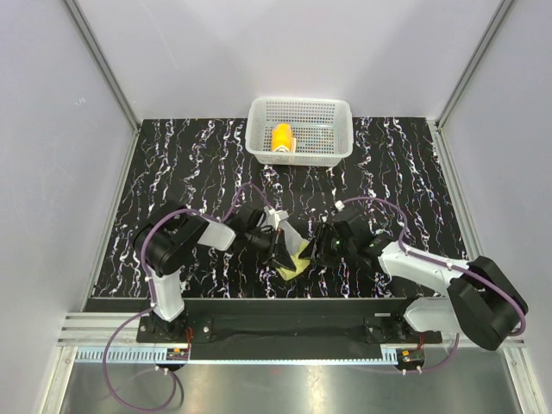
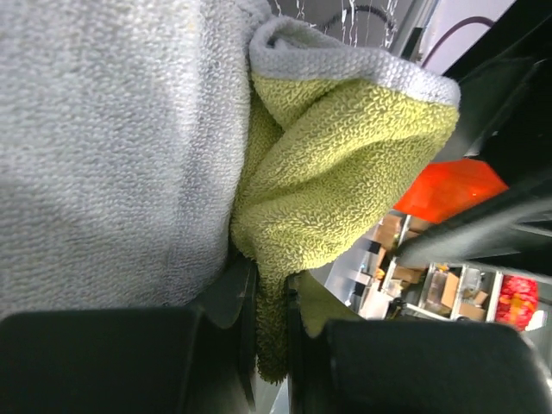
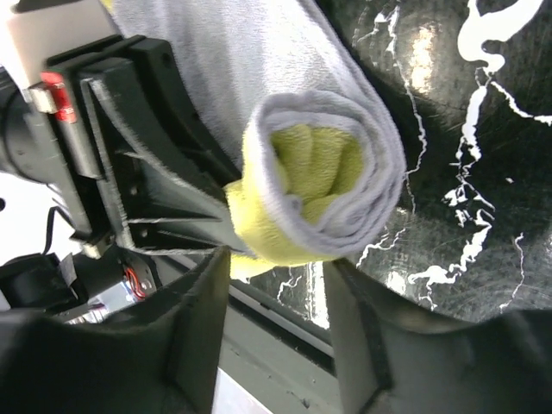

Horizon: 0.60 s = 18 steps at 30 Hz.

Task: Roll the towels
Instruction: Roll the towel

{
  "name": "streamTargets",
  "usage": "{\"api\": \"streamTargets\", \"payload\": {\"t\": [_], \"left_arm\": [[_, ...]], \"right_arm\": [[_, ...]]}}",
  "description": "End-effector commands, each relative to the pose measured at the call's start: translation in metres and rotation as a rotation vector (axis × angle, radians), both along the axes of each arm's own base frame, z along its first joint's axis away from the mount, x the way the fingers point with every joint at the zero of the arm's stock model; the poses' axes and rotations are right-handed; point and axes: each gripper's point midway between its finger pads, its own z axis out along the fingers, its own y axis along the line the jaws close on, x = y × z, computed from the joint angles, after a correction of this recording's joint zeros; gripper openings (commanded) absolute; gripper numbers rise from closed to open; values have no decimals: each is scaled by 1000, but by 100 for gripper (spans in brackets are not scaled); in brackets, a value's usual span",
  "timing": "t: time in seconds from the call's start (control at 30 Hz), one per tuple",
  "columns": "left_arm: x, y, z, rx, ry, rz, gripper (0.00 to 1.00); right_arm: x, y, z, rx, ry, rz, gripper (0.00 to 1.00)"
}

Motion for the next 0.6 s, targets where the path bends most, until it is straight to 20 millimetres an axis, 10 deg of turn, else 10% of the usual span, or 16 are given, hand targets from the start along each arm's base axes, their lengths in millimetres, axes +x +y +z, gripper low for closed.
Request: {"api": "streamTargets", "payload": {"t": [0.0,0.37,0.57], "left_arm": [[-5,11,-21,57,60,39,0],[-6,11,-26,59,80,35,6],[-7,16,-32,109,78,36,25]], "right_arm": [[14,9,1,23,-42,-28,48],[30,29,-8,38,-39,1,33],[32,27,-38,-32,27,-4,31]]}}
